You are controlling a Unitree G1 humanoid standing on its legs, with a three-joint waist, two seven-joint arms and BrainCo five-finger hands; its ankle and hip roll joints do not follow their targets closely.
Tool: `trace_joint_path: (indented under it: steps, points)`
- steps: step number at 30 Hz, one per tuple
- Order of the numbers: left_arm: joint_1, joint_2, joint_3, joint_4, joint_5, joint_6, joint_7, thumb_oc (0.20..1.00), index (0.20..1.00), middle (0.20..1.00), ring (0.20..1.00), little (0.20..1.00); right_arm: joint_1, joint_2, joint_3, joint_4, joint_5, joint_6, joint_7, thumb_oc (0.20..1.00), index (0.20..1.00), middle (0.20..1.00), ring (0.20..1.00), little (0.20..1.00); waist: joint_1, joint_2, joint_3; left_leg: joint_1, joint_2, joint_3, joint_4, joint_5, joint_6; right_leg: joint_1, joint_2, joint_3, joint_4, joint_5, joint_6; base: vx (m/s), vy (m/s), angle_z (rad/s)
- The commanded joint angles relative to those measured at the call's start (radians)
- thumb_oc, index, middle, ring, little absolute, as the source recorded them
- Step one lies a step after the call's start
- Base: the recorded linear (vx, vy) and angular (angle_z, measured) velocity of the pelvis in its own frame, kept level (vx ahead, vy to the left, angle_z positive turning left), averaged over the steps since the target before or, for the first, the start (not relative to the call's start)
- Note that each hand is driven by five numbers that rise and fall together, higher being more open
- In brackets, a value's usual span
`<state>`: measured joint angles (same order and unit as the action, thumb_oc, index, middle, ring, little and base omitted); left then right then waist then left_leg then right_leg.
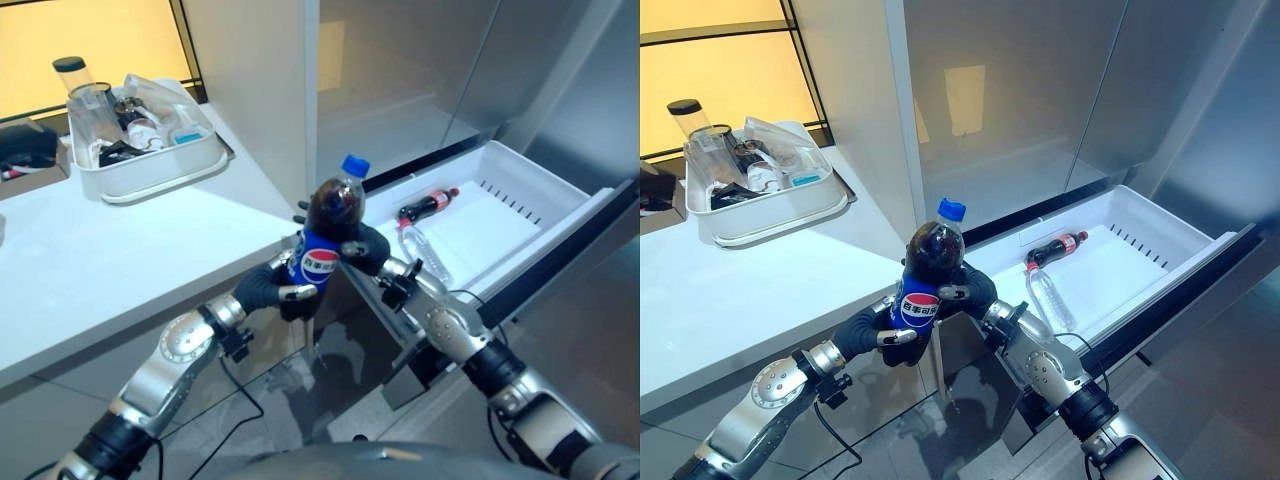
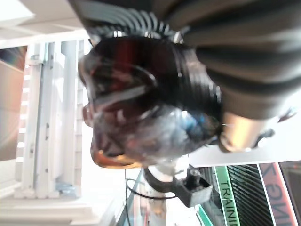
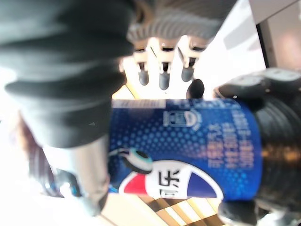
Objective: Take the drinks into the refrigerator
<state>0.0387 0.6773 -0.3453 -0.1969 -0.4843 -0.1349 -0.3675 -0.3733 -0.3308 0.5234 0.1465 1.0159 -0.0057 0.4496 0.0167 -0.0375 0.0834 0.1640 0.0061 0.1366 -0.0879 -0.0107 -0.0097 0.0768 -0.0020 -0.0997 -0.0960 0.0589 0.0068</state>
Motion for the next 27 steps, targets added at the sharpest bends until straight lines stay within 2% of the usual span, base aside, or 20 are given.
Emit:
trace_joint_path:
  steps: [1,8,18,21,27]
  points:
    - [-0.105,-0.024,-0.013,-0.108,-0.019,-0.100,-0.014,0.200,0.200,0.200,0.200,0.200,-0.125,0.035,-0.002,-0.002,0.069,-0.046,0.011,1.000,1.000,1.000,1.000,1.000,0.027,-0.025,-0.025,0.027,0.022,-0.046,0.001,-0.076,-0.027,0.051,-0.045,-0.058,0.025,-0.013,0.100,0.00,0.000,0.00]
    - [-0.102,-0.021,-0.012,-0.114,-0.022,-0.099,-0.016,0.200,0.200,0.200,0.200,0.200,-0.138,0.027,-0.001,0.001,0.059,-0.049,0.012,1.000,1.000,1.000,1.000,1.000,0.029,-0.027,-0.027,0.027,0.023,-0.048,0.001,-0.075,-0.027,0.053,-0.046,-0.058,0.024,-0.014,0.100,0.00,0.000,0.00]
    - [-0.103,-0.027,-0.012,-0.110,-0.024,-0.096,-0.020,0.200,0.200,0.200,0.200,0.200,-0.146,0.048,0.017,-0.022,0.120,-0.025,0.020,1.000,1.000,1.000,1.000,1.000,0.032,-0.023,-0.024,0.025,0.021,-0.046,0.001,-0.074,-0.027,0.050,-0.046,-0.057,0.022,-0.012,0.099,0.00,0.000,0.00]
    - [-0.102,-0.028,-0.018,-0.112,-0.031,-0.097,-0.030,0.200,0.200,0.200,0.200,0.200,-0.150,0.053,0.039,-0.057,0.166,0.007,0.060,1.000,1.000,1.000,1.000,1.000,0.034,-0.023,-0.023,0.025,0.021,-0.046,0.001,-0.075,-0.027,0.050,-0.046,-0.057,0.022,-0.012,0.099,0.00,0.000,0.00]
    - [-0.098,-0.034,-0.020,-0.112,-0.036,-0.104,-0.042,0.200,0.200,0.200,0.200,0.200,-0.177,0.028,0.052,-0.139,0.167,-0.007,0.088,1.000,1.000,1.000,1.000,1.000,0.034,-0.022,-0.022,0.024,0.021,-0.046,0.001,-0.073,-0.027,0.048,-0.047,-0.057,0.022,-0.011,0.100,0.00,0.000,0.00]
